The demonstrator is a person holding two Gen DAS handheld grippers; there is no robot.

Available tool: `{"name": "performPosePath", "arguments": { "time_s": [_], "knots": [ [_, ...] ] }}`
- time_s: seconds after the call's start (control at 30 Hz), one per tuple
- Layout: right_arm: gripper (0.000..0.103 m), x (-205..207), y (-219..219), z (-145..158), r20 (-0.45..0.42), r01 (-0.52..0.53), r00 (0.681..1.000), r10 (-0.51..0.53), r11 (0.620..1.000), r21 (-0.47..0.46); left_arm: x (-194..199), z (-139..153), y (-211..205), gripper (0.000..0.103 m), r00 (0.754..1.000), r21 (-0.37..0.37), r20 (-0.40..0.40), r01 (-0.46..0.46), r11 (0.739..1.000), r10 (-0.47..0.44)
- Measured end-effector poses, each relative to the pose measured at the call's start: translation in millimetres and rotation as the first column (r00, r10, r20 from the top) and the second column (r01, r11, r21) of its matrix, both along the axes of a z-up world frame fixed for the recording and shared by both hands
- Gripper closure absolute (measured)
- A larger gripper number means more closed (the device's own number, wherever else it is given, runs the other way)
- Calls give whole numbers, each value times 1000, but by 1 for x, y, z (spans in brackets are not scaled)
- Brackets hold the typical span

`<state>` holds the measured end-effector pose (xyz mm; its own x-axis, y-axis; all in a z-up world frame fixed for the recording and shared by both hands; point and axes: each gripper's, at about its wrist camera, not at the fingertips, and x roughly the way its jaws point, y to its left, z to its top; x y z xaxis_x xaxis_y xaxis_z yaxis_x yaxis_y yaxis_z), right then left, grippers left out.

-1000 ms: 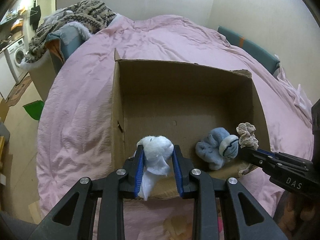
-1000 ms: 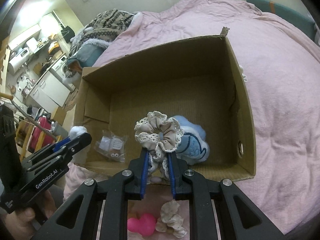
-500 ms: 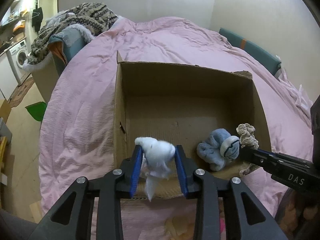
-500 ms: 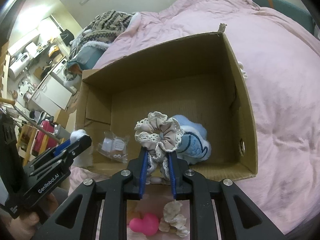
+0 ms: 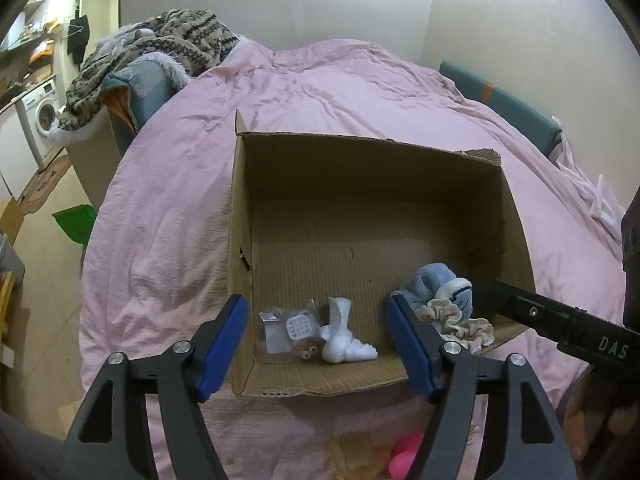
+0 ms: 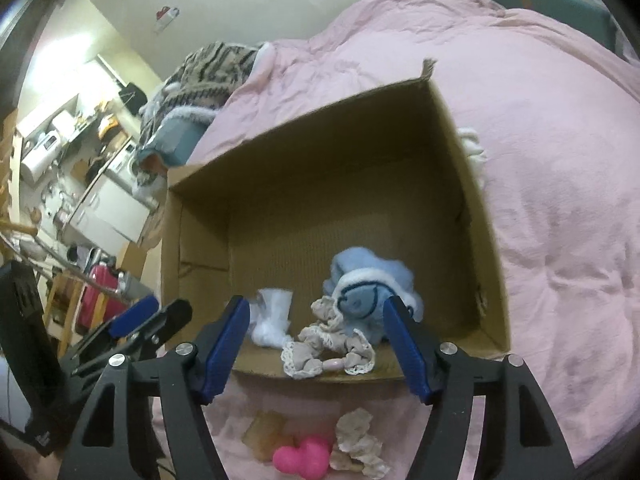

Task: Organize soft objects
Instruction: 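Withdraw both grippers from the box toward the remaining items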

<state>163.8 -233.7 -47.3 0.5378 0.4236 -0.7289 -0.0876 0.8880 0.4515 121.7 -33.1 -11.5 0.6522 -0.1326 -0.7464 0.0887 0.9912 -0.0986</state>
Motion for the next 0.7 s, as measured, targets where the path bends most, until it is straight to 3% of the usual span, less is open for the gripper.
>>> {"name": "performPosePath", "arguments": {
  "time_s": [0.7],
  "knots": [
    [30, -4, -6, 7, 3, 16, 1000, -17, 999, 30, -7, 9, 16, 34, 999, -21, -1, -49, 999, 49]
  ]
}}
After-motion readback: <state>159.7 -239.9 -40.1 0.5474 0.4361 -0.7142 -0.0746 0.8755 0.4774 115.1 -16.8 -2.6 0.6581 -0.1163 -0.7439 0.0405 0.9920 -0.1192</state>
